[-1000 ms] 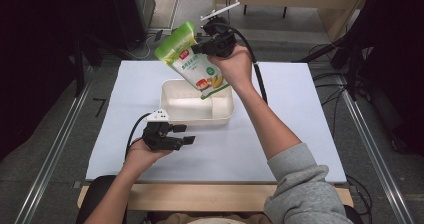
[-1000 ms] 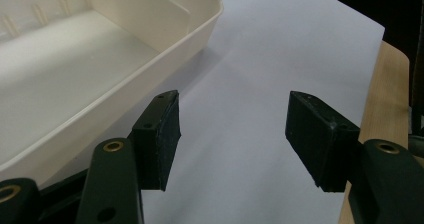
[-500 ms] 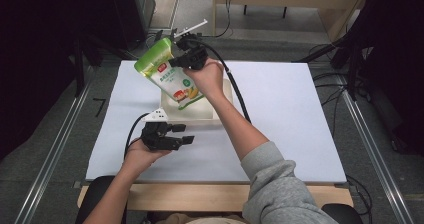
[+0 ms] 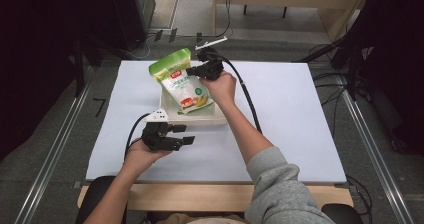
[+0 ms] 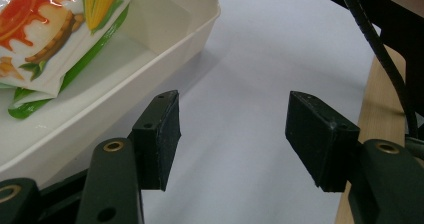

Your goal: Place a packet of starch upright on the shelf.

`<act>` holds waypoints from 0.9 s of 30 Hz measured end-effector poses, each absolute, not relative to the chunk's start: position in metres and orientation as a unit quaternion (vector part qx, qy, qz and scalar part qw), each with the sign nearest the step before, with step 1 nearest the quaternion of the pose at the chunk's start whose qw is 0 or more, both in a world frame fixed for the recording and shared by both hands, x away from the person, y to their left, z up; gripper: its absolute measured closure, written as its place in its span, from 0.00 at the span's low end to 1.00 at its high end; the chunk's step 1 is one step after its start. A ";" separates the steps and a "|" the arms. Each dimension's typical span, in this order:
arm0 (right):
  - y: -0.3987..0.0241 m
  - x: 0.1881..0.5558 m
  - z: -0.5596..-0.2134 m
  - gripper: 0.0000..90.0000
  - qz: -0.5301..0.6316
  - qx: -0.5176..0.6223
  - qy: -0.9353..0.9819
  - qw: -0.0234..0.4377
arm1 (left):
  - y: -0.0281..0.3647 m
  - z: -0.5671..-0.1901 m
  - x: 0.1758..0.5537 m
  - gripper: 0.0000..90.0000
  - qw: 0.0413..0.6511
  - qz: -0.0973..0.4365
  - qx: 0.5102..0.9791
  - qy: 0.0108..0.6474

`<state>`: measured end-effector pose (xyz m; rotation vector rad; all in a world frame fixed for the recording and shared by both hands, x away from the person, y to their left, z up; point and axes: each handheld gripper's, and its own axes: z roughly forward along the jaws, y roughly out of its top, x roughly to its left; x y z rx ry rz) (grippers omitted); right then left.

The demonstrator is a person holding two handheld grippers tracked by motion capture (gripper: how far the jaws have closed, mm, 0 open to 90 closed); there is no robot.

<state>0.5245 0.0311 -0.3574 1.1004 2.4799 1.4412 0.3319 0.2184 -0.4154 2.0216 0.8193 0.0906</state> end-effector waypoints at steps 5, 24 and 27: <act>0.024 0.524 -0.363 1.00 0.468 0.356 0.808 0.041 | 0.219 -0.416 0.332 0.44 0.463 0.037 0.821 0.332; -0.005 0.531 -0.382 0.93 0.450 0.387 0.805 0.015 | 0.218 -0.416 0.332 0.44 0.460 0.034 0.823 0.333; -0.007 0.529 -0.377 0.82 0.444 0.379 0.812 0.031 | 0.218 -0.417 0.333 0.44 0.456 0.034 0.824 0.335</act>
